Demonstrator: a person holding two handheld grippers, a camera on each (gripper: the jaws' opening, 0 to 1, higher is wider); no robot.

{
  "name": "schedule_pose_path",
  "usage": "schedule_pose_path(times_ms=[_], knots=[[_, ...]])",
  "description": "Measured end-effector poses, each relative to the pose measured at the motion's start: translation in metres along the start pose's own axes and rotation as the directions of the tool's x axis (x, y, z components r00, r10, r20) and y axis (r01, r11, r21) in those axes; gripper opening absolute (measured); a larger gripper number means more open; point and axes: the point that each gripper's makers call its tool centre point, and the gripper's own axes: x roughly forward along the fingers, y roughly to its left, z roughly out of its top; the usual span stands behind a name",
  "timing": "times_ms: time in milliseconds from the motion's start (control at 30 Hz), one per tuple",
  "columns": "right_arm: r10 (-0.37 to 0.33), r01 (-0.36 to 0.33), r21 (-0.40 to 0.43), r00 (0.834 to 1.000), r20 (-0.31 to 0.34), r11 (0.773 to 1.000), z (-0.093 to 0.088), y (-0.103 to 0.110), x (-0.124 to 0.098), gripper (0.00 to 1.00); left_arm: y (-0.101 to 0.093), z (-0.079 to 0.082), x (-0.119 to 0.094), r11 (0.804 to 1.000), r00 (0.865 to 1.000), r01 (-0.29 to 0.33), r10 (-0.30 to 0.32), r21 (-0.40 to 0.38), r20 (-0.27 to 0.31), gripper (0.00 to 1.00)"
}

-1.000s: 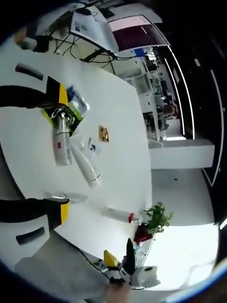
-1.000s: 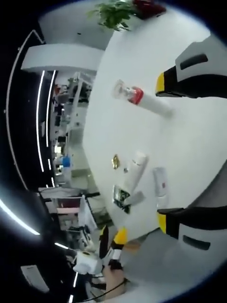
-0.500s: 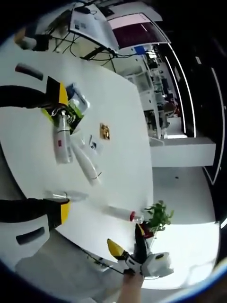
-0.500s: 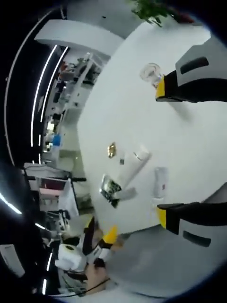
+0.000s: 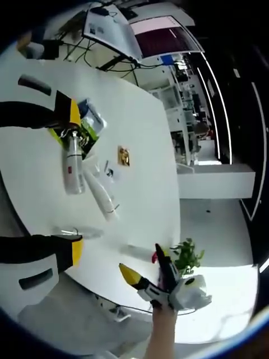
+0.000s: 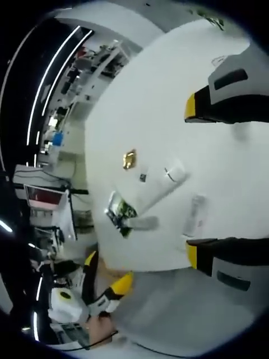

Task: Arrange the skincare products in the storage area until every visible bottle or jar stands upright without overlapping.

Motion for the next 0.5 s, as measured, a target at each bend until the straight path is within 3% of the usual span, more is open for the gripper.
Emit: schedule_pose_path(times_ms=[500], knots=[[0.118, -0.127, -0.089, 0.987, -0.108, 0.988, 0.008, 0.005, 0.056, 0.75, -0.001, -0.005, 0.002, 1.0, 1.0, 0.01, -0.01, 0.007, -0.027, 0.69]])
